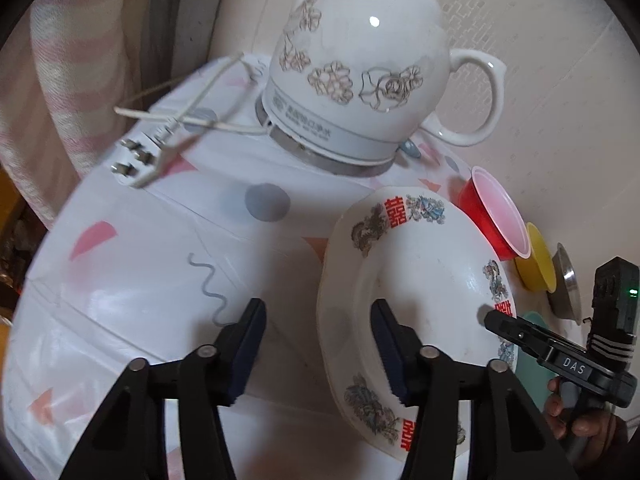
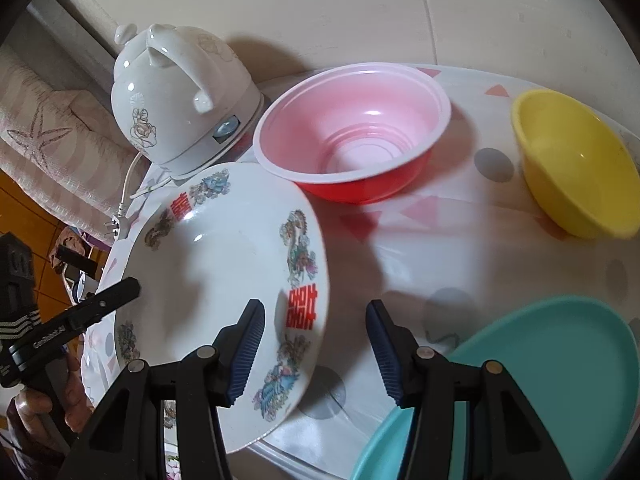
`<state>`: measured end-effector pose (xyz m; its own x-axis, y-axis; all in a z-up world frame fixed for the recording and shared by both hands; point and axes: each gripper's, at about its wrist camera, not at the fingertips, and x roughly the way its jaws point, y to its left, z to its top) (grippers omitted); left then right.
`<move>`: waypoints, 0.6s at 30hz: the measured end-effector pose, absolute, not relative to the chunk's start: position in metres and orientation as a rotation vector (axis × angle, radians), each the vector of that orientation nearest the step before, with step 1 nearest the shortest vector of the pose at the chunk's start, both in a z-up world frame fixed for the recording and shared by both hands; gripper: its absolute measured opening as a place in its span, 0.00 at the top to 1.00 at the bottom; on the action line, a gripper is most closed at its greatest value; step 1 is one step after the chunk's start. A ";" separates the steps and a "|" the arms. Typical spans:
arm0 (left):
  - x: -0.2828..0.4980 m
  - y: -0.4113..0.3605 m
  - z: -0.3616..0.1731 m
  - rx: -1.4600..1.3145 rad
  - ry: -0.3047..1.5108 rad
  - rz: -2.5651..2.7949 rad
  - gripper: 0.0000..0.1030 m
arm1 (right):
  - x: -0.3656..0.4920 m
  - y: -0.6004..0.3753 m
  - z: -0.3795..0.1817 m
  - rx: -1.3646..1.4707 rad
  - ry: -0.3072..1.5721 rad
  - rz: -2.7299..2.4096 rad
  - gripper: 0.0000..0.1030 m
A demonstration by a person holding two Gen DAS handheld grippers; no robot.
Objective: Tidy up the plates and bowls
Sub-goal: 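Grasp the rim of the red-patterned white plate with both grippers, then lift the patterned plate with both grippers and carry it over the teal plate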
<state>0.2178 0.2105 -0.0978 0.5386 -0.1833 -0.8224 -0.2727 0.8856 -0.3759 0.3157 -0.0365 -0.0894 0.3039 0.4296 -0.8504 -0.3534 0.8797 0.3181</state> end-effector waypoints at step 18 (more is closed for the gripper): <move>0.214 0.190 -0.096 -0.418 1.040 0.023 0.72 | 0.307 0.001 -0.091 -0.120 1.120 0.573 0.70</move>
<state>0.2136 0.1899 -0.0962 0.5136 -0.1770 -0.8396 -0.2143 0.9210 -0.3253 0.3065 0.0007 -0.0914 0.3086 0.3738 -0.8747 -0.4908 0.8503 0.1902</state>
